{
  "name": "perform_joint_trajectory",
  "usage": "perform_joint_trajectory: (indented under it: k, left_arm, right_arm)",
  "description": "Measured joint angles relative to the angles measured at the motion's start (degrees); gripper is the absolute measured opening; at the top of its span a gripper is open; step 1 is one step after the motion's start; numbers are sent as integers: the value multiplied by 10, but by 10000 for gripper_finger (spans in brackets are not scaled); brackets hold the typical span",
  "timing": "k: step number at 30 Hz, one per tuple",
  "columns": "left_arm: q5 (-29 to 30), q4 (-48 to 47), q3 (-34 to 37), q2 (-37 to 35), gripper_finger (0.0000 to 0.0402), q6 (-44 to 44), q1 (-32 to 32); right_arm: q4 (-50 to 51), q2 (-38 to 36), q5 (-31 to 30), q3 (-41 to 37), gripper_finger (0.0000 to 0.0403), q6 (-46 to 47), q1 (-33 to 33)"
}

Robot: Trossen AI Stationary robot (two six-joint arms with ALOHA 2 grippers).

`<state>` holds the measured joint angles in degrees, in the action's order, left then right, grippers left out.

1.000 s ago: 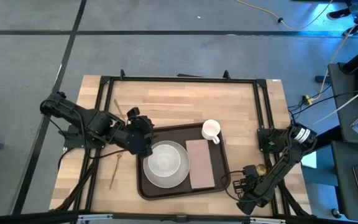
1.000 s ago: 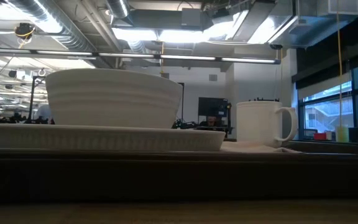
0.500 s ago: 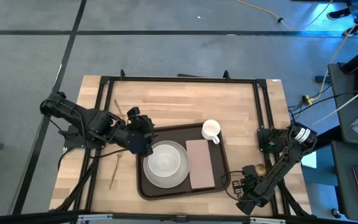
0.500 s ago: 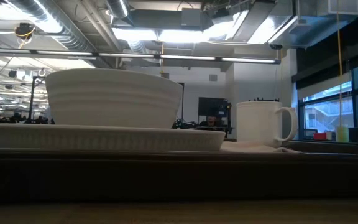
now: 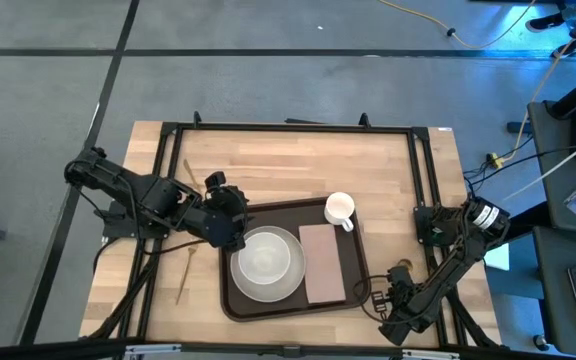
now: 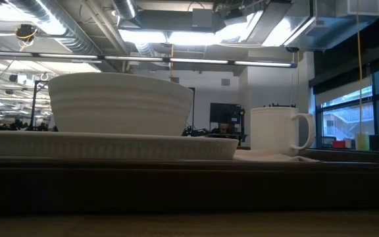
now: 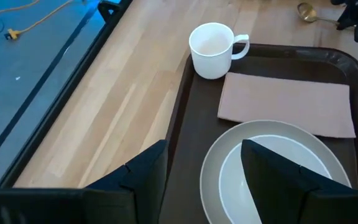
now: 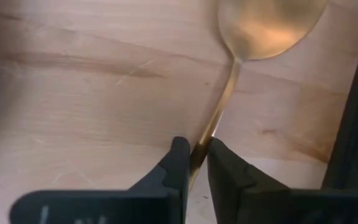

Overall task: Set up tray
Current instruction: Put the golden spoon on top of the brown napkin on the brown serving tray

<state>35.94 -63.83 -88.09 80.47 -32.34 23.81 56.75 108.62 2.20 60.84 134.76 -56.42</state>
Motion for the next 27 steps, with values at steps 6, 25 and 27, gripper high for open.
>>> perform_joint_trajectory:
  k: [6, 25, 27]
  left_arm:
    - [0, 0, 0, 0, 198, 12, 0]
    - [-19, -2, 0, 0, 198, 47, 0]
    - [-23, -3, 0, 0, 198, 56, 0]
  right_arm:
    - [0, 0, -1, 0, 41, 0, 0]
    - [87, 5, -9, 98, 6, 0, 0]
    - [93, 6, -15, 119, 6, 0, 0]
